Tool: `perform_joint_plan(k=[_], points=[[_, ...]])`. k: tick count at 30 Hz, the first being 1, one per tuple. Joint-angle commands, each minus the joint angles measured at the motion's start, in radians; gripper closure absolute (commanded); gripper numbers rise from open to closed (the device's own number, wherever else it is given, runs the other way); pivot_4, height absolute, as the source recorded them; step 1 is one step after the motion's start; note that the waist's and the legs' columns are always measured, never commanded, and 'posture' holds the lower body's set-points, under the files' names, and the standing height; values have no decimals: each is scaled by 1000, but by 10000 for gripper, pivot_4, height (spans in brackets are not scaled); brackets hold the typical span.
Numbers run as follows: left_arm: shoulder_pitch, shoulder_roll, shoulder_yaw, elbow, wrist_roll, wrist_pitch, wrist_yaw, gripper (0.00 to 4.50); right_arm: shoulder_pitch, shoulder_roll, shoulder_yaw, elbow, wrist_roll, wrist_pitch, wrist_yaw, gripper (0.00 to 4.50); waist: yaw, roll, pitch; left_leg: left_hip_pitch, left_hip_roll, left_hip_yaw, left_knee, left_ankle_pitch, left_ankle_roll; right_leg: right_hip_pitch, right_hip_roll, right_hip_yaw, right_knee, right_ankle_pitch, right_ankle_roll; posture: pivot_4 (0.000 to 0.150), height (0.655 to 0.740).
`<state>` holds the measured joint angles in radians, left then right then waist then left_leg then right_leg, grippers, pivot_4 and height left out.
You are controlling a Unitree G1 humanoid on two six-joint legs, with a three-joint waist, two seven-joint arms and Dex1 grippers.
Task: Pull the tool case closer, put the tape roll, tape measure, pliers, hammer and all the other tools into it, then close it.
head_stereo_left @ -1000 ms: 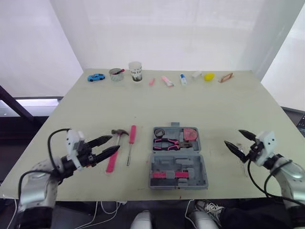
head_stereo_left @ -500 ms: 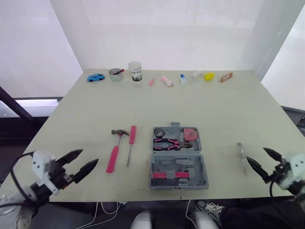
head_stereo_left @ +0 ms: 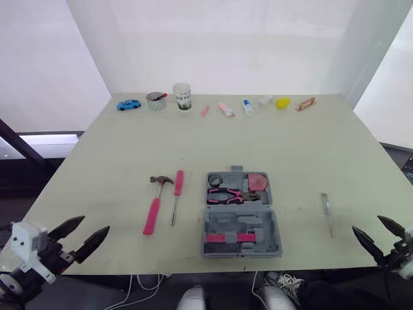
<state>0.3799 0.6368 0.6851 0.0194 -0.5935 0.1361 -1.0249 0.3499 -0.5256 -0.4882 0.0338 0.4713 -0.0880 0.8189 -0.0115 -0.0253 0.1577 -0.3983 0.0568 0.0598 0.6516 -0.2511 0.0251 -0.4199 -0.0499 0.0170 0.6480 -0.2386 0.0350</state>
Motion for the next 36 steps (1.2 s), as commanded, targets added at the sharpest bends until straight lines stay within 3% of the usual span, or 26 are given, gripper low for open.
perform_joint_plan(k=[1, 9, 16, 26, 36], points=[[3, 12, 11, -26, -13, -12, -10, 392, 3, 0, -12, -49, 13, 3, -11, 0, 0, 0, 0, 0, 0, 0, 0, 0, 0, 0, 0, 0, 0, 0, 0, 1500, 7400], [-15, 47, -31, -84, -7, 10, -31, 392, 4, 15, 21, -56, -14, 41, -53, 0, 0, 0, 0, 0, 0, 0, 0, 0, 0, 0, 0, 0, 0, 0, 0, 1500, 7400], [-92, 104, -152, -196, -6, 39, -77, 392, -40, 43, 76, -93, -39, 140, -159, 0, 0, 0, -1, 0, 0, 0, 0, 0, 0, 0, 1, 0, 0, 2, -2, 1500, 7400], [-294, 185, -312, -304, -52, 123, -157, 392, -142, 66, 166, -146, -102, 311, -312, 0, -1, 0, -1, 0, -2, 4, 0, 0, 0, 1, 3, 0, 0, 2, -2, 1500, 7400], [-448, 198, -444, -317, -76, 142, -270, 392, -238, 104, 244, -124, -155, 385, -390, 0, -2, 0, -1, 0, -3, 4, 0, 0, 0, 1, 5, 0, 0, 2, -2, 1500, 7400]])
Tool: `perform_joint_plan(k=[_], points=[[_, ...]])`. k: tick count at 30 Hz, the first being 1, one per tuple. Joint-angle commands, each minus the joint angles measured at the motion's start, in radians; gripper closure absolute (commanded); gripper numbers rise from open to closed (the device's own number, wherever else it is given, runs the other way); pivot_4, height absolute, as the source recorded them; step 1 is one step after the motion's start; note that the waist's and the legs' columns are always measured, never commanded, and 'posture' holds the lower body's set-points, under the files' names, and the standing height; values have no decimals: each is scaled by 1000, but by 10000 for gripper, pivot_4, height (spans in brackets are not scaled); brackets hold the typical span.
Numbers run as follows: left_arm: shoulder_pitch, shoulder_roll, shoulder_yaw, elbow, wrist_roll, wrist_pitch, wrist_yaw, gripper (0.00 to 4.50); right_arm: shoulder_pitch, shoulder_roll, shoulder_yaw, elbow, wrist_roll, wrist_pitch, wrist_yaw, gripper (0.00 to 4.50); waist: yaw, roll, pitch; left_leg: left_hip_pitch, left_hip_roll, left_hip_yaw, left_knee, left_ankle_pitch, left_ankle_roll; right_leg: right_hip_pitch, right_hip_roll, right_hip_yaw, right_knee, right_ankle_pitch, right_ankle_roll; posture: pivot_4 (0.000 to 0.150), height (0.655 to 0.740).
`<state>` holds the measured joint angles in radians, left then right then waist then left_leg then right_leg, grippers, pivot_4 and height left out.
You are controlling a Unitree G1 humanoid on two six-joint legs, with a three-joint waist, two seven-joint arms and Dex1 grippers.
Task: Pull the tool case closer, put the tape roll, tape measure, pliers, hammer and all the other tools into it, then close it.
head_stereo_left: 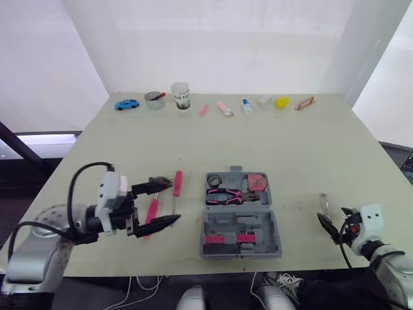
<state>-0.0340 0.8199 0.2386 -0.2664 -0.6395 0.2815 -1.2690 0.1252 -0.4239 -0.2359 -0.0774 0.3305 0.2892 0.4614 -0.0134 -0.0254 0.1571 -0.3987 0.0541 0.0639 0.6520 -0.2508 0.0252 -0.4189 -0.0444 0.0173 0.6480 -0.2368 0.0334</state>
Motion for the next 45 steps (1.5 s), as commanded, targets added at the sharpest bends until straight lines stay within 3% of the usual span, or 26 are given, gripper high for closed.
perform_joint_plan(k=[1, 10, 11, 12, 14, 15, 17, 20, 37, 38, 42, 45], points=[[-53, 14, -8, -29, -32, -5, -38, 392, -18, 10, -8, -8, -19, 14, -47, 0, 1, 0, 0, 0, 0, 0, 0, 0, 0, 0, 0, 0, 0, 0, 0, 1500, 7400], [-143, -6, -85, -39, -42, -4, -86, 392, -38, 37, -13, 18, -39, 98, -124, 0, -1, 0, 0, 1, 0, 0, 1, 0, 0, 1, 1, 1, 1, 1, 2, 1500, 7400], [-146, -5, -87, -38, -45, -4, -92, 0, -35, 38, -10, 17, -43, 100, -127, 6067, -1, 0, 0, 1, 0, 0, 1, 0, 0, 1, 1, 1, 1, 1, 2, 1500, 7400], [-151, -6, -92, -37, -47, -7, -101, 0, -35, 38, -6, 20, -48, 97, -129, 7976, -1, 0, 0, 1, 0, 0, 1, 0, 0, 1, 1, 1, 1, 1, 2, 1500, 7400], [-164, -7, -98, -31, -51, -11, -120, 0, -36, 27, 8, 33, -79, 75, -134, 20354, -1, 0, 0, 1, 1, -1, 1, 0, 0, 1, 2, 1, 1, 1, 2, 1500, 7400], [-167, -7, -98, -28, -54, -13, -130, 0, -32, 16, 21, 37, -97, 57, -125, 23175, -1, 0, 0, 1, 1, -1, 1, 0, 0, 1, 2, 1, 1, 1, 2, 1500, 7400], [-160, 1, -97, -20, -53, -17, -158, 0, -22, 15, 33, 34, -106, 37, -109, 35017, -1, 0, 0, 1, 1, -1, 1, 0, 0, 1, 3, 1, 1, 1, 2, 1500, 7400], [-156, 4, -102, -4, -36, -29, -185, 0, -27, 21, 32, 41, -104, 25, -100, 44613, -1, 0, 0, 1, 1, -1, 1, 0, 0, 1, 3, 1, 1, 1, 2, 1500, 7400], [-185, -9, -109, 7, -41, -30, -171, 0, -91, 29, 4, 89, -59, 69, -90, 44613, -1, 0, 0, 1, 1, -1, 2, 0, 0, 2, 3, 2, 3, 1, 2, 1500, 7400], [-183, -9, -110, 8, -39, -32, -172, 0, -93, 29, 3, 93, -61, 76, -97, 35968, -1, 0, 0, 1, 1, -1, 2, 0, 0, 1, 3, 2, 3, 2, 3, 1500, 7400], [-182, -9, -107, 2, -40, -33, -169, 0, -106, 32, 2, 112, -62, 56, -93, 18304, -1, 0, 0, 1, 1, -2, 2, 0, 0, 1, 3, 2, 3, 2, 3, 1500, 7400], [-183, -7, -104, 0, -42, -32, -168, 0, -112, 32, 5, 133, -65, 38, -86, 1711, -1, 0, 0, 2, 1, -2, 2, 0, 0, 1, 4, 2, 3, 2, 3, 1500, 7400]])
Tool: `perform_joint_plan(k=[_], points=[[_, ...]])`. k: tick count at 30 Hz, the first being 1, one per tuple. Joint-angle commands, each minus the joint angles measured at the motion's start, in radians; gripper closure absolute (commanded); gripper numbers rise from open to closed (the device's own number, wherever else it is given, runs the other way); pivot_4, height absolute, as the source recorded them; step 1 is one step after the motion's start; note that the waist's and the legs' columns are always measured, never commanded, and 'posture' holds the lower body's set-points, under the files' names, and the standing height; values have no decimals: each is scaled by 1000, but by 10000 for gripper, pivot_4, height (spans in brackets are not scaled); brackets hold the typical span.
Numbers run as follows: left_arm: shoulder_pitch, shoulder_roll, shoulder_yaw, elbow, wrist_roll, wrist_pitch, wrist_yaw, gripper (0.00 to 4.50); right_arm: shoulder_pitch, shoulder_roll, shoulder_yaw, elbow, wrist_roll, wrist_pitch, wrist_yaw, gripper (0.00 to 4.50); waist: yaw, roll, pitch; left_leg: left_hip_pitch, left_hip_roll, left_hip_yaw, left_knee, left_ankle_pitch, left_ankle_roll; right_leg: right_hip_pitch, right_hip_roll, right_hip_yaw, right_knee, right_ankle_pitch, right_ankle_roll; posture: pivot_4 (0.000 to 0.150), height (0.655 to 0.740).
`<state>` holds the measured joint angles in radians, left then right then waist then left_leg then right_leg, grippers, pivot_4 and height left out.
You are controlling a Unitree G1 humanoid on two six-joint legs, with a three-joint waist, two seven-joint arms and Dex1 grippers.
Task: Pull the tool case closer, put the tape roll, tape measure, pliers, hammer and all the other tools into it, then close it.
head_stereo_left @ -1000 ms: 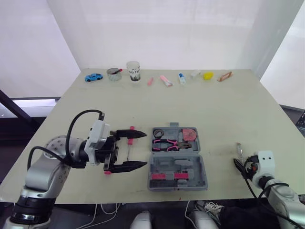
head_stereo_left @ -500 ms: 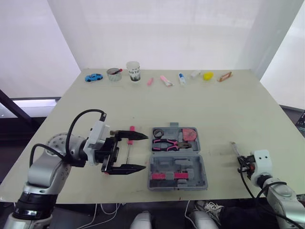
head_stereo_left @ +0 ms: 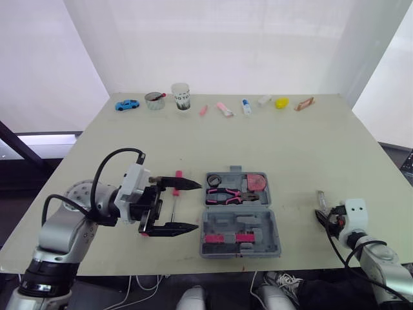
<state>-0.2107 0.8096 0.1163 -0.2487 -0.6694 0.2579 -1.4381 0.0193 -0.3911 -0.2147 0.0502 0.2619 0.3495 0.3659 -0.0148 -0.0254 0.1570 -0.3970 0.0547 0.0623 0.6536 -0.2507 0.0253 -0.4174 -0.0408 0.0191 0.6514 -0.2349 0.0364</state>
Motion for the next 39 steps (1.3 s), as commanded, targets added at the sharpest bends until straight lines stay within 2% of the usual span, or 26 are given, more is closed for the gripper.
perform_joint_plan(k=[1, 10, 13, 16, 18, 21, 29, 39], points=[[-6, 4, 18, -18, -12, -9, 1, 0, -10, 4, -20, 11, 10, -23, 9, 1711, 0, 0, 0, 0, 0, 0, 0, 0, 0, 0, 0, 0, 0, 0, 0, 1500, 7400], [-15, 6, 17, -26, -15, -4, 3, 0, -32, 41, -31, 35, 28, -31, -7, 1711, -1, 0, 0, 1, 0, 0, 1, 0, 0, 0, 0, 1, 2, 0, 0, 1500, 7400], [-19, 4, 14, -23, -13, -5, 2, 0, -30, 55, -35, 38, 17, -39, -27, 9279, -1, 0, 0, 1, 0, 0, 1, 0, 0, 0, 1, 1, 3, 0, 0, 1500, 7400], [-25, 4, 11, -15, -10, -8, 0, 0, -27, 58, -37, 39, 13, -44, -34, 21000, -1, 0, 0, 1, 0, 0, 1, 0, 0, 0, 1, 1, 3, 0, 0, 1500, 7400], [-30, 5, 12, -6, -6, -11, -3, 0, -26, 55, -35, 39, 9, -52, -31, 31290, -1, 0, 0, 1, 0, 0, 1, 0, 0, 0, 1, 1, 4, 0, 0, 1500, 7400], [-32, 4, 13, -1, -4, -14, -5, 0, -30, 51, -38, 43, 7, -63, -28, 43639, -2, 0, 0, 2, 0, 1, 1, 0, 0, 0, 1, 2, 4, 0, 0, 1500, 7400], [-24, 2, 17, 1, -6, -17, -4, 0, -41, 34, -36, 36, -2, -94, -4, 44421, -2, 0, 0, 2, 0, 1, 1, 0, 0, 0, 1, 2, 4, 0, 0, 1500, 7400], [-13, 13, 37, 11, -9, -21, -7, 0, -102, -192, 54, -127, 73, 110, 278, 44421, -2, 0, 0, 2, 0, 1, 1, 0, 0, -1, 1, 3, 4, 0, 0, 1500, 7400]])
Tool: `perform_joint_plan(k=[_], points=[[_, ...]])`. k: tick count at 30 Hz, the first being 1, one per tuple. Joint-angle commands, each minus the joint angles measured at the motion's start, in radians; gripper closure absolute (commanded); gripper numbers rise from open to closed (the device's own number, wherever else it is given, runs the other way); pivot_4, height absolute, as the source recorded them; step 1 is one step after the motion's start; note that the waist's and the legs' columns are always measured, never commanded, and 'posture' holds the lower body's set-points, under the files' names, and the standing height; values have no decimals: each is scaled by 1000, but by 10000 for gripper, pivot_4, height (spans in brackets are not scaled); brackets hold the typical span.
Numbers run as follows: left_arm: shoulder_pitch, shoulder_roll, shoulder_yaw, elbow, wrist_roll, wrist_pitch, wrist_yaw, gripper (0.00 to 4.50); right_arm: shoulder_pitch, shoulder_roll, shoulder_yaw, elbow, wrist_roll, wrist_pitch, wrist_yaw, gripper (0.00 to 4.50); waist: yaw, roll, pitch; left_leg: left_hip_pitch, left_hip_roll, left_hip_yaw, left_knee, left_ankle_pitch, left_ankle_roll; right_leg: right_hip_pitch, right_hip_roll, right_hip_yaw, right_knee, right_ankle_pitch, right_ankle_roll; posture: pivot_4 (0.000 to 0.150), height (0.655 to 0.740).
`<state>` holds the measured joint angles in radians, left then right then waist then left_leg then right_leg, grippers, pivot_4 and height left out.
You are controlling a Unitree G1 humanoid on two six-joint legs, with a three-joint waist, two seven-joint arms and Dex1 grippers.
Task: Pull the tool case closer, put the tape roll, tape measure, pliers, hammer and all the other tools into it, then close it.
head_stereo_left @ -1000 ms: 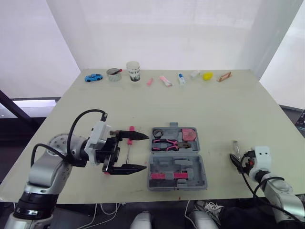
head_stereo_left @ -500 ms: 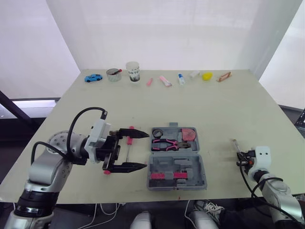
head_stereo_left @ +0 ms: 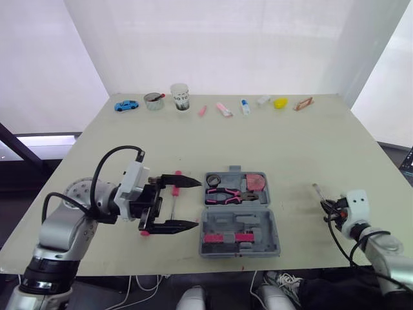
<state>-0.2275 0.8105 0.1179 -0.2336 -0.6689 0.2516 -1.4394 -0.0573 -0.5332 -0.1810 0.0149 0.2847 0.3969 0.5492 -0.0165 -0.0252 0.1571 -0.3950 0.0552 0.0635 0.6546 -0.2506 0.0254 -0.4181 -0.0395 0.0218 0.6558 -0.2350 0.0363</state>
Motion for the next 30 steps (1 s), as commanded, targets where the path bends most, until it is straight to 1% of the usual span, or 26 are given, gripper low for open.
perform_joint_plan(k=[1, 5, 10, 16, 20, 22, 24, 26, 30], points=[[5, 15, 37, -2, -9, -15, -7, 0, -37, -74, 34, -119, 70, 98, 130, 44421, 1, 0, 0, 0, 0, -1, 0, 0, 0, 0, 0, 0, 0, 0, 0, 1500, 7400], [13, 22, 52, 25, 0, -36, -21, 0, -140, -191, 136, -240, 124, 256, 272, 44421, -1, 0, 0, 0, 1, 0, 0, 0, 0, -1, 1, 0, 1, 0, 0, 1500, 7400], [28, 34, 65, 64, 22, -64, -37, 0, -323, -229, 280, -301, 128, 369, 347, 44421, 2, 0, 0, -2, 1, -1, 0, 0, 0, -2, 1, -1, 1, 0, 0, 1500, 7400], [56, 52, 86, 102, 33, -83, -49, 0, -508, -203, 468, -296, 68, 416, 398, 44421, 5, -1, 1, -5, 1, -1, 0, 0, 0, -4, 1, -2, 0, 0, 0, 1500, 7400], [96, 64, 118, 123, 49, -102, -49, 0, -627, -150, 577, -288, 37, 459, 419, 44421, 1, -1, 1, -6, 1, 0, 1, 0, 0, -7, 1, -1, 1, 0, 0, 1500, 7400], [109, 70, 134, 134, 49, -110, -48, 0, -666, -127, 628, -284, 18, 476, 426, 44421, 0, -1, 1, -6, 1, 1, 1, 0, 0, -8, 1, 0, 2, 0, -1, 1500, 7400], [129, 79, 149, 140, 49, -109, -49, 0, -699, -99, 715, -262, -45, 469, 415, 44421, 1, -1, 1, -7, 2, 1, 1, 0, 0, -9, 1, 0, 3, 0, -1, 1500, 7400], [147, 86, 158, 144, 56, -113, -50, 0, -719, -68, 772, -244, -84, 476, 401, 44421, 3, -1, 1, -7, 2, 1, 1, 0, 0, -9, 1, 0, 3, 0, -1, 1500, 7400], [189, 106, 174, 166, 82, -144, -62, 0, -749, -21, 858, -213, -156, 490, 386, 44421, 2, -1, 1, -10, 2, 3, 1, 0, 0, -13, 1, 1, 4, 0, -1, 1500, 7400]])
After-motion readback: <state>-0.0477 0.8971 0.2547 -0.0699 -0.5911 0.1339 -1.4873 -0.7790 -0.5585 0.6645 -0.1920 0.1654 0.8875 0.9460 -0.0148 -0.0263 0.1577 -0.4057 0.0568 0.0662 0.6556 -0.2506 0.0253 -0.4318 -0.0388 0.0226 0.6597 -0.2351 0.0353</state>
